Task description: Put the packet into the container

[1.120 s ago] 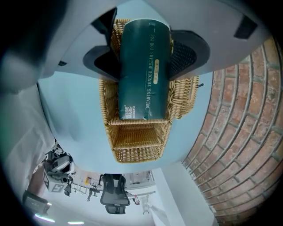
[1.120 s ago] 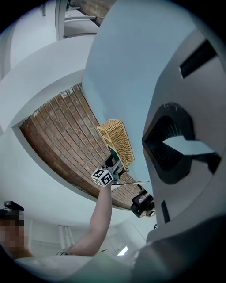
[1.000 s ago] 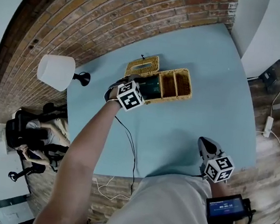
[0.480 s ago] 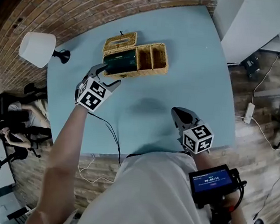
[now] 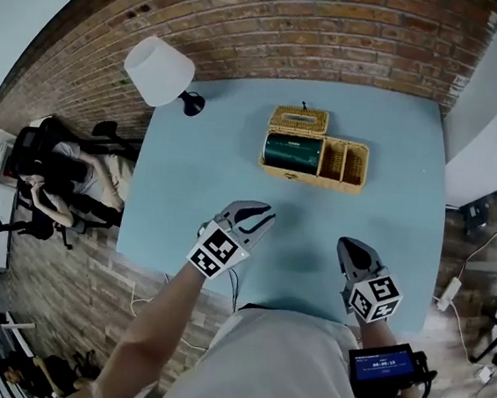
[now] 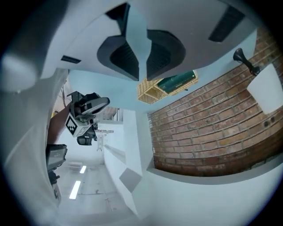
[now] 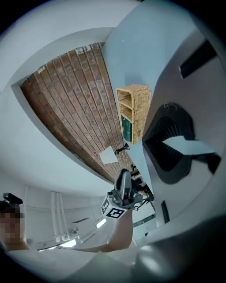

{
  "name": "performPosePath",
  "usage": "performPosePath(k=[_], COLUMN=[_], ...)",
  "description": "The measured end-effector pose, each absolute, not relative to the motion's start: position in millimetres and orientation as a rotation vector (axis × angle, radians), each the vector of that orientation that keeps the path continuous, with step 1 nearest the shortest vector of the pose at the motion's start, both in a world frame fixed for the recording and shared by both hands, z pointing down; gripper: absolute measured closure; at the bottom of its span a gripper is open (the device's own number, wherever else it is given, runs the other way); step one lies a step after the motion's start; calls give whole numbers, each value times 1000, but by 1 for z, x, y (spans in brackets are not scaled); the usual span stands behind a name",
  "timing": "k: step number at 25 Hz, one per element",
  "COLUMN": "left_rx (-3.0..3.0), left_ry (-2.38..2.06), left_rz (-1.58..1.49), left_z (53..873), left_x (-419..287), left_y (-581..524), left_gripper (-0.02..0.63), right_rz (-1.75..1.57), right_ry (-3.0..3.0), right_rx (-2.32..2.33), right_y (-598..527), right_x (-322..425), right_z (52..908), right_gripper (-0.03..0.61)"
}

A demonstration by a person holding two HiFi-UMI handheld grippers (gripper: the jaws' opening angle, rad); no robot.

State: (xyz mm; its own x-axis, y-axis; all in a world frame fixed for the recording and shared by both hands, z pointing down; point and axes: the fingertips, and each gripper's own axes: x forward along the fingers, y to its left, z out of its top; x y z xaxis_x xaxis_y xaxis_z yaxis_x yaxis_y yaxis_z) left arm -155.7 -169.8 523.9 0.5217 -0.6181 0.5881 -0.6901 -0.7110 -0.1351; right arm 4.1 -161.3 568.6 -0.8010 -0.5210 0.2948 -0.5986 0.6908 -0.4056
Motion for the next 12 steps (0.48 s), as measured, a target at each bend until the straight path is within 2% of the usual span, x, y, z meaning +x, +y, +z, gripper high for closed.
performPosePath(k=[1, 3, 12], left_rx=[2620, 2576, 2436], left_ry=[-1163, -1211, -1313], left_rz=[909, 839, 505], left_z=[523, 523, 538], left_x=[-158, -163, -173], left_y=[-162, -150, -104], left_gripper=[569, 600, 603], right_rz=[720, 684, 639], right_ry=[-2749, -2761, -2761], right_rx=[909, 896, 849], right_y=[-162, -164, -136], right_x=[2, -2, -30], right_z=[563, 552, 542], right_gripper=[571, 571, 571])
